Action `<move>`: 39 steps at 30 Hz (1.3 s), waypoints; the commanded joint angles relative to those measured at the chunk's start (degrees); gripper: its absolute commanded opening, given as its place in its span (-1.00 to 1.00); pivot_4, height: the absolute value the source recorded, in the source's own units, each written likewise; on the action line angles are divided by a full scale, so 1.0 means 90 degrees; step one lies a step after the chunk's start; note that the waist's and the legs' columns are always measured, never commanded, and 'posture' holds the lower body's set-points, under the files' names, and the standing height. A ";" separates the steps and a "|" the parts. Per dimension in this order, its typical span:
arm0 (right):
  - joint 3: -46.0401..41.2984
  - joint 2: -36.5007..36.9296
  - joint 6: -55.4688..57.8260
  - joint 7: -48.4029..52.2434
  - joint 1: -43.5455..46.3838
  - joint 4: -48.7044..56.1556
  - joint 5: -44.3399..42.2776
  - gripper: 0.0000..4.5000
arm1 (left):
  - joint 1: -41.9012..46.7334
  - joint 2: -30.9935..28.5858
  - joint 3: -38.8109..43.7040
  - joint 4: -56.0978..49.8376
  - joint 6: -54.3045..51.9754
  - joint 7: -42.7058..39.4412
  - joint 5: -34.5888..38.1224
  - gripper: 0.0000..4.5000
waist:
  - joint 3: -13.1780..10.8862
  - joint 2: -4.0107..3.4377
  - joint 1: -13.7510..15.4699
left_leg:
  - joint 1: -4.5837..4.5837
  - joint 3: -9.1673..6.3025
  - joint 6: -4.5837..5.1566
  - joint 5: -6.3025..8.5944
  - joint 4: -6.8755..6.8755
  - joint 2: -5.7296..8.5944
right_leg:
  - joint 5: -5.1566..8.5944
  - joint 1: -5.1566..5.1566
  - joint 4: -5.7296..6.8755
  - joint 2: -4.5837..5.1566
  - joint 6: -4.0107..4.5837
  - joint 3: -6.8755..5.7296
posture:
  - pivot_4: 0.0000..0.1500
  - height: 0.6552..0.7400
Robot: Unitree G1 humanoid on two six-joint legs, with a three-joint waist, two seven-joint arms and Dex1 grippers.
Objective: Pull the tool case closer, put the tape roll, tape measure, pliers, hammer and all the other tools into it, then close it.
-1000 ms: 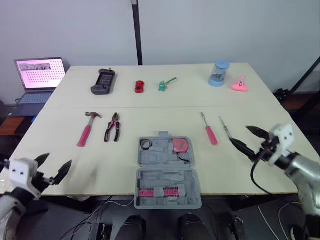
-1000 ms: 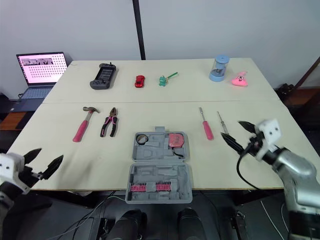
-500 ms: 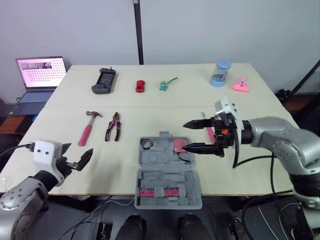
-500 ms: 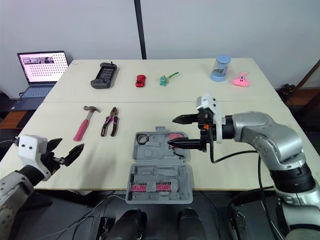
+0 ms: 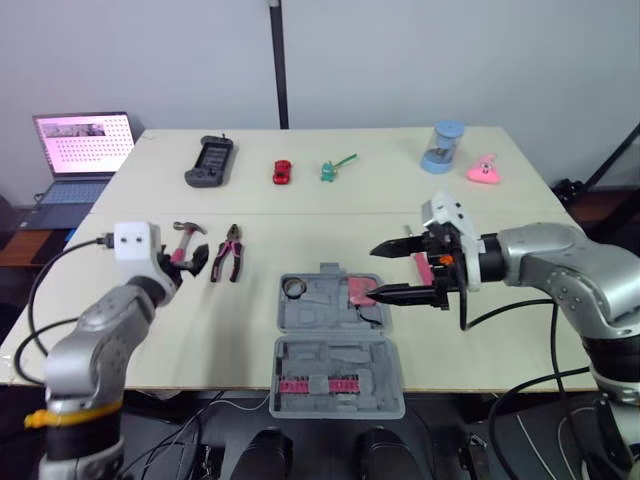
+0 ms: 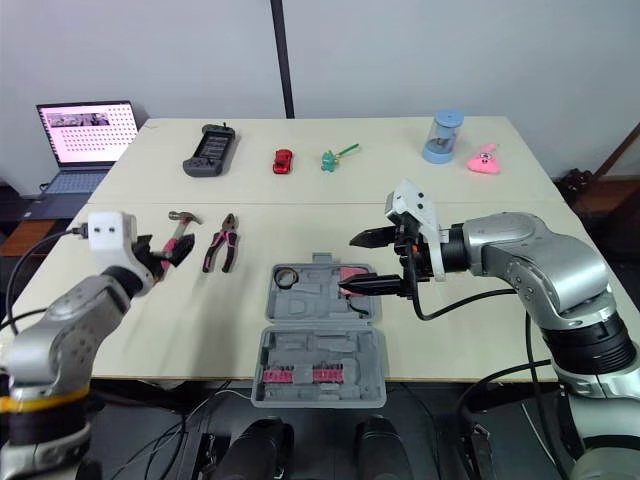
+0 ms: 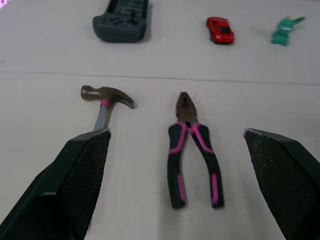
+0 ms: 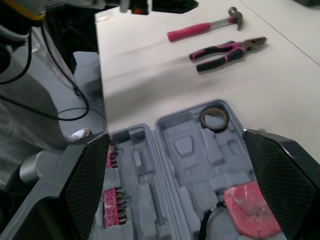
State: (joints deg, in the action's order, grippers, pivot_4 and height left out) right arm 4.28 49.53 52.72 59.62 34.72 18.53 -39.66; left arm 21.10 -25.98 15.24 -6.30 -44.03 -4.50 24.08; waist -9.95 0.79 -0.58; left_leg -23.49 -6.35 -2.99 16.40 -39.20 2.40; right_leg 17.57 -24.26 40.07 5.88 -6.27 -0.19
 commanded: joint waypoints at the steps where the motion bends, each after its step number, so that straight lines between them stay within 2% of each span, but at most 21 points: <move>1: -0.0237 -0.0028 0.0107 -0.0228 -0.0025 0.0275 -0.0080 0.98 | 0.0709 0.0002 -0.0371 0.1055 0.0640 -0.0257 -0.0482 1.00 | 0.0000 0.0001 -0.0014 | 0.0000 0.0002 -0.0002 -0.0001 0.0000 0.0000 | 0.0000 0.0000 0.0000 0.0001 0.0000 0.0001 | 1.00 -0.55; 3: -0.0386 -0.0025 0.0255 -0.0286 -0.0138 0.0445 -0.0273 0.98 | 0.1157 0.0036 -0.0530 0.1906 0.0919 -0.0472 -0.0647 1.00 | -0.0001 0.0002 -0.0007 | -0.0004 0.0001 -0.0006 -0.0004 0.0000 -0.0001 | 0.0000 -0.0005 0.0000 0.0001 0.0000 0.0001 | 1.00 -0.55; 8: -0.0659 0.0031 0.0438 -0.0624 -0.0356 0.0695 -0.0354 0.98 | 0.2303 0.0298 -0.0610 0.4939 0.2516 -0.0953 -0.1065 1.00 | -0.0002 0.0003 -0.0006 | -0.0006 0.0002 -0.0012 -0.0007 0.0000 0.0001 | 0.0000 -0.0009 0.0000 0.0002 -0.0001 -0.0002 | 1.00 -0.55; 13: -0.0817 0.0015 0.0580 -0.0875 -0.0435 0.0914 -0.0483 0.98 | 0.2851 0.0524 -0.0674 0.6699 0.3551 -0.1225 -0.1370 1.00 | -0.0006 0.0011 -0.0006 | -0.0011 0.0001 -0.0010 -0.0006 0.0001 0.0002 | -0.0001 -0.0014 0.0000 0.0003 -0.0003 -0.0002 | 1.00 -0.55; 19: -0.0890 0.0053 0.0671 -0.1072 -0.0441 0.1036 -0.0570 0.98 | 0.3189 0.0698 -0.0723 0.7632 0.4134 -0.1192 -0.1677 1.00 | -0.0013 0.0023 -0.0005 | -0.0014 -0.0001 -0.0011 -0.0007 0.0001 0.0003 | -0.0004 -0.0014 0.0000 0.0003 -0.0008 -0.0002 | 1.00 -0.55; 28: -0.0600 -0.0008 0.0652 -0.1247 -0.0195 0.0919 -0.0422 0.98 | 0.3439 0.0828 -0.0800 0.7926 0.3912 -0.0801 -0.2010 1.00 | -0.0014 0.0024 -0.0011 | -0.0014 -0.0001 -0.0011 -0.0007 0.0000 0.0004 | -0.0004 -0.0014 0.0002 0.0003 -0.0009 -0.0002 | 1.00 -0.55; 29: -0.0576 -0.0021 0.0655 -0.1258 -0.0164 0.0900 -0.0419 1.00 | 0.3447 0.0840 -0.0841 0.7920 0.3880 -0.0777 -0.2068 0.76 | -0.0014 0.0024 -0.0011 | -0.0014 -0.0001 -0.0011 -0.0007 0.0001 0.0004 | -0.0004 -0.0014 0.0002 0.0002 -0.0009 -0.0002 | 1.00 -0.55; 30: -0.0548 -0.0057 0.0662 -0.1285 -0.0111 0.0872 -0.0417 1.00 | 0.3458 0.0871 -0.0780 0.7929 0.3851 -0.0781 -0.2018 0.65 | -0.0014 0.0024 -0.0010 | -0.0013 -0.0001 -0.0011 -0.0007 0.0001 0.0005 | -0.0004 -0.0015 0.0002 0.0002 -0.0009 -0.0002 | 1.00 -0.55; 32: -0.0438 -0.0138 0.0635 -0.1334 0.0007 0.0793 -0.0344 1.00 | 0.3479 0.0923 -0.0707 0.8005 0.3819 -0.0746 -0.1978 0.20 | -0.0014 0.0024 -0.0010 | -0.0013 -0.0001 -0.0011 -0.0007 0.0001 0.0005 | -0.0004 -0.0014 0.0003 0.0003 -0.0010 -0.0002 | 1.00 -0.55; 33: -0.0394 -0.0164 0.0623 -0.1345 0.0046 0.0765 -0.0310 1.00 | 0.3480 0.0940 -0.0668 0.8027 0.3830 -0.0730 -0.1958 0.15 | -0.0014 0.0024 -0.0010 | -0.0014 -0.0001 -0.0011 -0.0007 0.0000 0.0005 | -0.0005 -0.0015 0.0003 0.0003 -0.0010 -0.0003 | 1.00 -0.55; 39: -0.0275 -0.0190 0.0590 -0.1336 0.0165 0.0625 -0.0168 1.00 | 0.3459 0.0825 -0.0547 0.8004 0.3987 -0.0804 -0.1910 0.15 | -0.0014 0.0024 -0.0007 | -0.0014 -0.0002 -0.0012 -0.0007 -0.0001 0.0008 | -0.0006 -0.0014 0.0003 0.0005 -0.0012 -0.0002 | 1.00 -0.55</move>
State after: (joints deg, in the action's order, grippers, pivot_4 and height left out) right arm 2.15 47.80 58.82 47.53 34.64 23.88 -41.67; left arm 51.70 -17.66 9.79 65.87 -9.31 -11.32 6.62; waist -10.07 1.01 -0.64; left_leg -23.61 -6.37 -3.10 16.33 -39.21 2.47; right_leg 17.52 -24.38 40.10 5.92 -6.38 -0.21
